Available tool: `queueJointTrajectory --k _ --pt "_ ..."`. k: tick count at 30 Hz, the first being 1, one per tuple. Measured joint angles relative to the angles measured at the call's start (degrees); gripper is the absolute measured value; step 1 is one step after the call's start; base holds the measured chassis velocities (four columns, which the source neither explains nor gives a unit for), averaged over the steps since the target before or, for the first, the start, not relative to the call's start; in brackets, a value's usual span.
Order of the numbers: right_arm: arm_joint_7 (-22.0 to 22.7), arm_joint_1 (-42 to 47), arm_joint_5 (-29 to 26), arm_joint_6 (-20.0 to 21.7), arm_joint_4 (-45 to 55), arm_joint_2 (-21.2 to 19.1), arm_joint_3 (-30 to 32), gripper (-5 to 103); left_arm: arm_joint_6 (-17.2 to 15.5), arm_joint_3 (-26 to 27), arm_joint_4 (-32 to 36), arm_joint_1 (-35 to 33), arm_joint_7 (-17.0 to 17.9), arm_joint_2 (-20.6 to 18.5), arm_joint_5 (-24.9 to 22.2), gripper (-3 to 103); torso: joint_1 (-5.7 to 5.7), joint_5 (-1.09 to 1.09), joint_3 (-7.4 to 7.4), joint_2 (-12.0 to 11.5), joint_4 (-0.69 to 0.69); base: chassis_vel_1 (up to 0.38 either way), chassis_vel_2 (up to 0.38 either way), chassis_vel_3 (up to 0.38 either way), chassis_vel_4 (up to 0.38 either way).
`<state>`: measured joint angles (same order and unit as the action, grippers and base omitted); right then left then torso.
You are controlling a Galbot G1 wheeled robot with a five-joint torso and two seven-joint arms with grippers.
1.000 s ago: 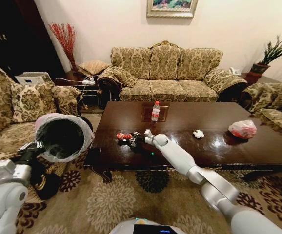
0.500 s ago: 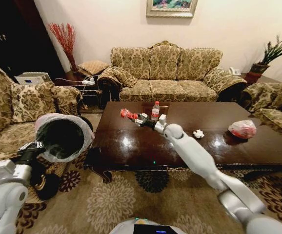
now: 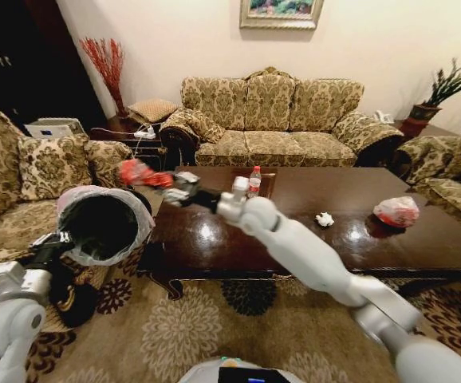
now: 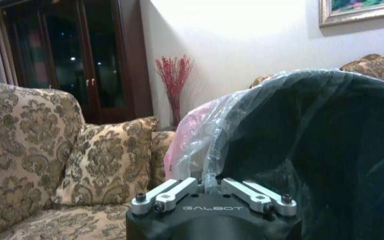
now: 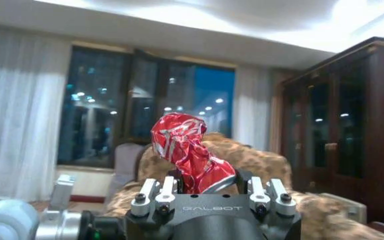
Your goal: Move to the front of the table and place the trash on the table into the trash bin.
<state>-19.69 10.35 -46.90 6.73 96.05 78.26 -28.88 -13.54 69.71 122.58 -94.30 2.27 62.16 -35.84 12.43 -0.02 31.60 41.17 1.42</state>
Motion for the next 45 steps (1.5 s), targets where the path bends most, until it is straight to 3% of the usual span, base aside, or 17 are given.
queueJointTrajectory --k 4,8,18,22,25,31,33,36,45 --pt "-0.29 -2.68 1.56 -0.93 -5.59 5.78 -4.16 44 0.00 0.00 0.00 0.00 0.01 0.00 0.00 0 0.00 -0.01 0.00 0.00 0.01 0.000 0.000 0.000 0.000" --pt "-0.59 -3.67 4.35 -2.17 -10.28 8.98 -6.52 44 0.00 0.00 0.00 0.00 0.00 0.00 0.00 0 0.00 0.00 0.00 0.00 0.00 0.000 0.000 0.000 0.000" --pt "-0.56 -3.52 10.88 -4.45 -16.13 10.91 -7.63 41 0.00 0.00 0.00 0.00 0.02 0.00 -0.01 0 0.00 0.02 0.00 0.00 -0.01 0.000 0.000 0.000 0.000" --pt "-0.45 -3.24 11.49 -4.77 -16.83 11.51 -7.65 50 0.00 0.00 0.00 0.00 0.06 0.00 0.00 0 0.00 0.02 0.00 0.00 -0.01 0.000 0.000 0.000 0.000" --pt "-0.32 -3.13 12.13 -5.13 -17.14 12.01 -7.71 68 0.00 -0.01 0.00 0.02 0.04 -0.01 0.00 0 0.00 0.02 0.00 0.00 -0.01 0.000 0.000 0.000 0.000" --pt "-0.11 -3.29 12.91 -5.52 -17.42 12.05 -7.71 83 0.00 -0.01 -0.01 0.02 0.14 -0.01 0.01 0 0.00 0.02 0.00 0.00 -0.02 0.000 0.000 0.000 0.000" --pt "0.23 -3.67 13.02 -5.46 -17.81 11.71 -7.51 94 0.00 -0.02 0.04 -0.03 -0.16 0.00 -0.03 0 0.00 0.01 0.01 0.00 0.00 0.000 0.000 0.000 0.000" --pt "0.23 -3.85 13.11 -5.54 -17.73 11.55 -7.28 99 0.00 0.00 -0.02 -0.01 -0.04 0.00 -0.01 0 0.00 0.03 0.00 0.00 -0.02 0.000 0.000 0.000 0.000" --pt "0.18 -2.64 11.87 -7.30 -15.47 10.17 -3.81 100 0.00 0.00 -0.02 0.00 -0.03 0.00 -0.01 0 0.00 0.02 0.00 0.00 0.00 0.000 0.000 0.000 0.000"
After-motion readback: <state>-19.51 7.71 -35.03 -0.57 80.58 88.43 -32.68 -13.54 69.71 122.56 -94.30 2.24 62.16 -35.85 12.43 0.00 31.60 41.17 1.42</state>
